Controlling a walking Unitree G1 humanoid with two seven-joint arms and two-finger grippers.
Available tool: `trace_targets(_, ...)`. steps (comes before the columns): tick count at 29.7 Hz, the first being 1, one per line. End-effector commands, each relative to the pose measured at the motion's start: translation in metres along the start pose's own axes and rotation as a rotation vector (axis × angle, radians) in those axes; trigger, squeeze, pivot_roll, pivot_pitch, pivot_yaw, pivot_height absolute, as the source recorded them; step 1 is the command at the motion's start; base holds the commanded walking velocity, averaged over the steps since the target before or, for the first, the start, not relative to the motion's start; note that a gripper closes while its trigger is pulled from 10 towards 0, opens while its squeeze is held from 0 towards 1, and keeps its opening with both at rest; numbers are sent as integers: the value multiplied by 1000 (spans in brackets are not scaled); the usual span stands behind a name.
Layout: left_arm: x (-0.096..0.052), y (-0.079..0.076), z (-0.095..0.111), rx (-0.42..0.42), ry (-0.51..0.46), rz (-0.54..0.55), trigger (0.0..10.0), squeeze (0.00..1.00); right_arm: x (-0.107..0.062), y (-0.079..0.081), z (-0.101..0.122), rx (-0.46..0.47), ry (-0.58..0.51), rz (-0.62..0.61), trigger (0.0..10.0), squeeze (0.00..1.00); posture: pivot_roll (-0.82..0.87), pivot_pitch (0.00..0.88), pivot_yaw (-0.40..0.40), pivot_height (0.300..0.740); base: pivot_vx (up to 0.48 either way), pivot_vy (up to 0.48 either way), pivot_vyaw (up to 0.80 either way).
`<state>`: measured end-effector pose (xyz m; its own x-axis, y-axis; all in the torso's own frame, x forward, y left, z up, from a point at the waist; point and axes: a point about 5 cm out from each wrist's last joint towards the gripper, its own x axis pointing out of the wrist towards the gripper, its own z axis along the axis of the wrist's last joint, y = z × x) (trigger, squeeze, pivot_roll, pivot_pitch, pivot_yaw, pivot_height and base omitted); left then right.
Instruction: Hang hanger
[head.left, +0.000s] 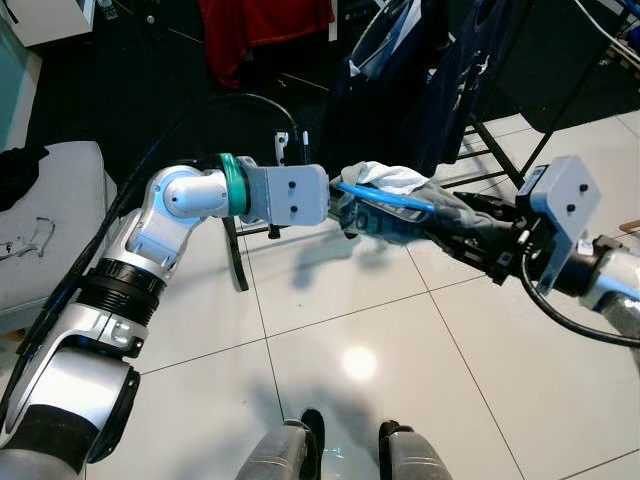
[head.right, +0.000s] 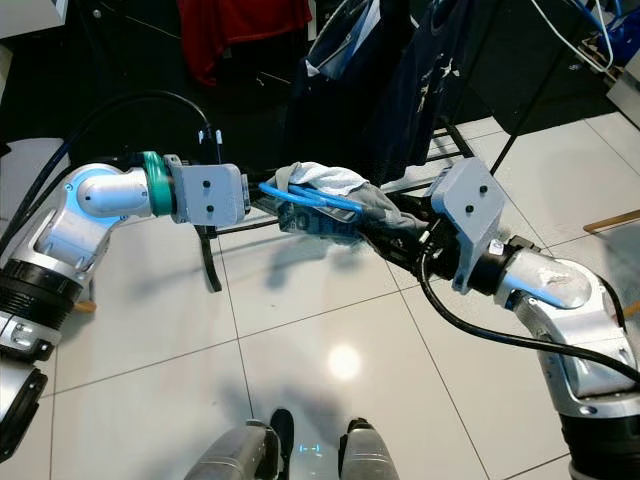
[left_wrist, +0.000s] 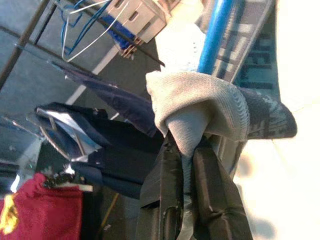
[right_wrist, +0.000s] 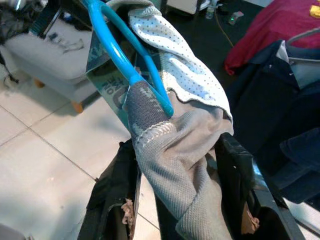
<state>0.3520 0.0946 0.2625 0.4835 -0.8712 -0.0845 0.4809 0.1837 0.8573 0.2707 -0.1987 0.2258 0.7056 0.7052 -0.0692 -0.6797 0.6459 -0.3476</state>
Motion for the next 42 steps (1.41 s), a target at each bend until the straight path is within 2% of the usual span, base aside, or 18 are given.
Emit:
trace_targets(1, 5, 15, 13, -49, -77, 82, 10000, 0, 9, 19, -4, 40, -7, 77, 0, 0, -120, 159, 132, 740, 0, 0, 0)
trace_targets(2, 5, 17, 13, -66, -79, 94, 10000, 0, 9, 20, -5, 52, -13, 64, 0, 0, -120, 159, 132, 740, 0, 0, 0)
trace_targets(3, 4, 20, 12, -78, -78, 111, 10000, 918, 11, 18, -7, 74, -28, 5, 0, 0, -120, 159, 135, 740, 0, 0, 0)
trace_targets(4, 3, 23, 11, -86, -77, 122, 10000, 918, 12, 17, -8, 90, -38, -36, 0, 0, -120, 159, 135, 740, 0, 0, 0)
trace_targets(5, 3, 25, 11, -111, -82, 120, 10000, 1000, 13, 16, -9, 103, -49, -74, 0, 0, -119, 160, 137, 740, 0, 0, 0)
trace_targets(11, -2, 30, 14, -152, -111, 119, 10000, 1000, 17, 16, -9, 132, -82, -134, 0, 0, -118, 161, 140, 740, 0, 0, 0)
trace_targets(12, -6, 31, 15, -174, -131, 114, 10000, 0, 18, 16, -9, 141, -92, -153, 0, 0, -118, 161, 140, 740, 0, 0, 0)
trace_targets(14, -19, 32, 14, -225, -148, 63, 10000, 0, 19, 10, -8, 161, -113, -205, 0, 0, -115, 162, 141, 740, 0, 0, 0)
trace_targets(22, -42, 35, 4, -316, -110, 28, 10000, 0, 20, 7, -7, 214, -144, -240, 0, 0, -100, 159, 133, 740, 0, 0, 0)
trace_targets(31, -34, 18, 5, -312, -103, -23, 10000, 0, 27, 11, 4, 266, -211, -218, 0, 0, -111, 151, 126, 740, 0, 0, 0)
trace_targets(34, -35, 20, 4, -358, -107, -14, 10000, 0, 26, 9, 8, 280, -235, -231, 0, 0, -114, 152, 129, 740, 0, 0, 0)
trace_targets(35, -37, 28, 1, -436, -117, 49, 10000, 0, 25, 9, 7, 297, -244, -243, 0, 0, -113, 150, 131, 740, 0, 0, 0)
trace_targets(36, -37, 28, 1, -436, -117, 49, 10000, 0, 25, 9, 7, 297, -244, -243, 0, 0, -113, 150, 131, 740, 0, 0, 0)
trace_targets(37, -38, 33, -1, -491, -125, 90, 10000, 0, 25, 8, 7, 310, -251, -251, 0, 0, -113, 150, 131, 740, 0, 0, 0)
trace_targets(38, -43, 51, -7, -614, -143, 228, 10000, 0, 25, 9, 6, 336, -259, -264, 0, 0, -116, 148, 132, 740, 0, 0, 0)
trace_targets(40, -43, 51, -7, -614, -143, 228, 10000, 0, 25, 9, 6, 336, -259, -264, 0, 0, -116, 148, 132, 740, 0, 0, 0)
trace_targets(41, -46, 60, -10, -668, -151, 298, 10000, 0, 25, 9, 5, 346, -261, -268, 0, 0, -115, 148, 131, 740, 0, 0, 0)
trace_targets(42, -46, 60, -10, -668, -151, 298, 10000, 0, 25, 9, 5, 346, -261, -268, 0, 0, -115, 148, 131, 740, 0, 0, 0)
